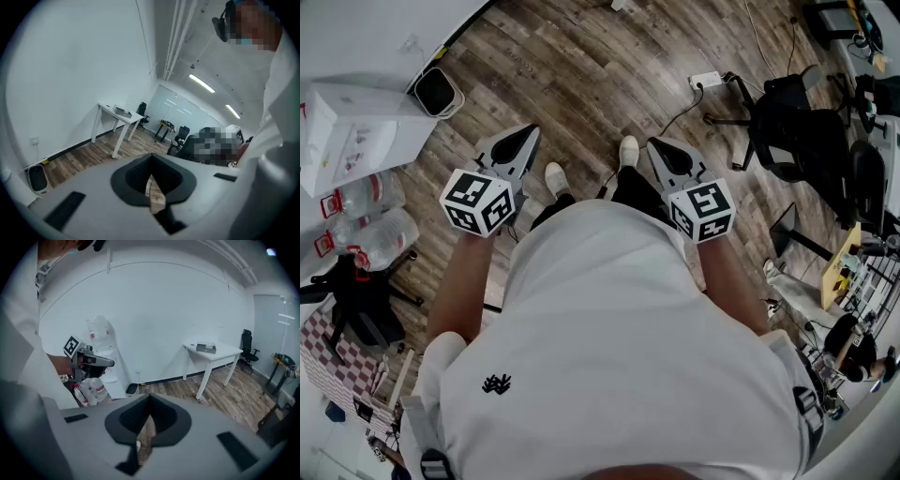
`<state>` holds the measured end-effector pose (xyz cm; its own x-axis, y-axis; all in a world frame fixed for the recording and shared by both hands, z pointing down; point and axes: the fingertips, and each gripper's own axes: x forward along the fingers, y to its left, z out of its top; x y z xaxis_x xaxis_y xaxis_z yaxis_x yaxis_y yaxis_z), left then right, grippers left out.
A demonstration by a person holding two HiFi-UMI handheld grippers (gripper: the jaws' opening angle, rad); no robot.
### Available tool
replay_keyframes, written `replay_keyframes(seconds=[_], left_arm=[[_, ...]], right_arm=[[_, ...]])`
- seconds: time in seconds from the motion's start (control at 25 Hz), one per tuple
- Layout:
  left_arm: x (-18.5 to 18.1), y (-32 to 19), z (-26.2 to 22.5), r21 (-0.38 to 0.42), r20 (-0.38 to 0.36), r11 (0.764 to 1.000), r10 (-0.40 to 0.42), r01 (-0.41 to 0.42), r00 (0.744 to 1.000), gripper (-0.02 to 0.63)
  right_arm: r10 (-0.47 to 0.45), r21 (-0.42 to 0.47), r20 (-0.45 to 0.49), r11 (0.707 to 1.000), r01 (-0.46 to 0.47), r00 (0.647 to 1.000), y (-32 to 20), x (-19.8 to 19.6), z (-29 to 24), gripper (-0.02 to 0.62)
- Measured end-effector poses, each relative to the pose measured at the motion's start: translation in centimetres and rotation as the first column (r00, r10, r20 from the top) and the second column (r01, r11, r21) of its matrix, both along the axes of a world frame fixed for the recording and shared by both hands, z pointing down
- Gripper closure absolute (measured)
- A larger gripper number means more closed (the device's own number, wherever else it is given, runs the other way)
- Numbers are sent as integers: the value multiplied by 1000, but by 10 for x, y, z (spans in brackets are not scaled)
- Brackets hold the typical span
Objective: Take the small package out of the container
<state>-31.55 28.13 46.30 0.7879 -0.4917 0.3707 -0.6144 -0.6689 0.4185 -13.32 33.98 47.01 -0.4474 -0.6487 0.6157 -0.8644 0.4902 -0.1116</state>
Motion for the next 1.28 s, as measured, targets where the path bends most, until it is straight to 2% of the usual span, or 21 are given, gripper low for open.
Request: replay_keyframes(seconds=[0.28,0.6,0.76,1.08,1.28], left_arm=[[53,-3,-1,3,37,998,64,-64,997,600],[119,-32,-13,43,115,993,103,-108,988,600],[160,-55,-18,67,159,992,94,-105,983,600],[234,-88,-18,94,200,990,81,-102,976,598],[263,-105,-13,74,231,990,101,-121,968,581]], right_arm=[[-45,-6,24,999,45,999,2,14,9,589],[-69,33,92,997,66,993,-39,53,11,589],[-113,80,50,991,109,992,-57,87,10,584],[-80,108,109,992,68,991,-89,157,10,581],[-47,108,124,994,34,991,-112,191,19,545]])
